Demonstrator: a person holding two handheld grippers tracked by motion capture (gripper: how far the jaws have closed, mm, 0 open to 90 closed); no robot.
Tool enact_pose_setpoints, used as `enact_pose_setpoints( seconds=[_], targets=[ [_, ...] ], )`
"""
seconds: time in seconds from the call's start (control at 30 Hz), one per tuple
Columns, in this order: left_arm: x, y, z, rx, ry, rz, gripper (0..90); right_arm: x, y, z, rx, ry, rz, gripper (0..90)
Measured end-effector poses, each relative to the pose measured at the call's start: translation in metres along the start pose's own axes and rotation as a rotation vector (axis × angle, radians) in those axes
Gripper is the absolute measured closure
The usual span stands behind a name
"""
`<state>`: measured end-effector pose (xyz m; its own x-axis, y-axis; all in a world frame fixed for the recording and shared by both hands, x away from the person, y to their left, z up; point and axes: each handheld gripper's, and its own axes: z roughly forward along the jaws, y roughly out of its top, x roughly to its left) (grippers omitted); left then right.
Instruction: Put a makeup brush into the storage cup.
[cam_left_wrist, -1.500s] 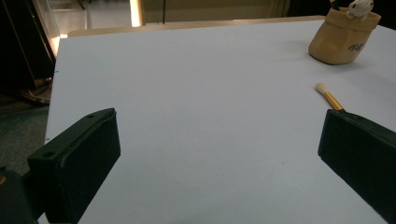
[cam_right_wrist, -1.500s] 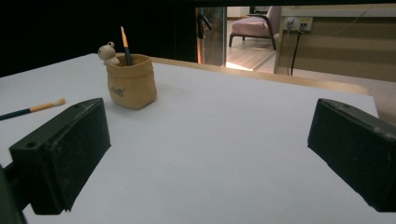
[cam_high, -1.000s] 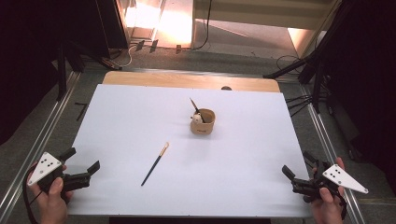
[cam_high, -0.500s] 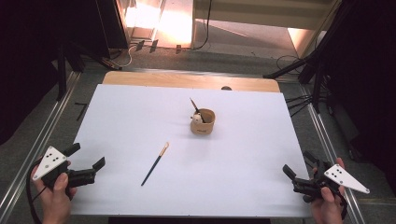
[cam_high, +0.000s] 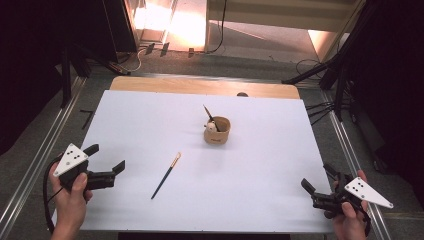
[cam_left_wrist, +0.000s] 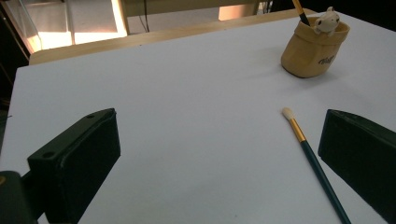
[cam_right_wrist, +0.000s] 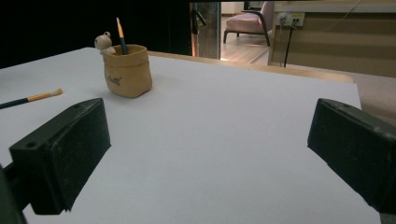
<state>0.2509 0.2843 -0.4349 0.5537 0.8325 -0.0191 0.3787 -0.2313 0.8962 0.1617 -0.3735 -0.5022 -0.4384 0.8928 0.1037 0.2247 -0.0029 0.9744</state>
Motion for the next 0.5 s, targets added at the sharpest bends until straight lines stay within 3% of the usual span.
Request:
enact_pose_setpoints(
  seconds=[0.5],
  targets=[
    [-0.023, 0.017, 0.02, 0.027, -0.06, 0.045, 0.0, 0.004, 0.001, 0.003, 0.003, 0.008, -0.01, 0.0]
  ],
)
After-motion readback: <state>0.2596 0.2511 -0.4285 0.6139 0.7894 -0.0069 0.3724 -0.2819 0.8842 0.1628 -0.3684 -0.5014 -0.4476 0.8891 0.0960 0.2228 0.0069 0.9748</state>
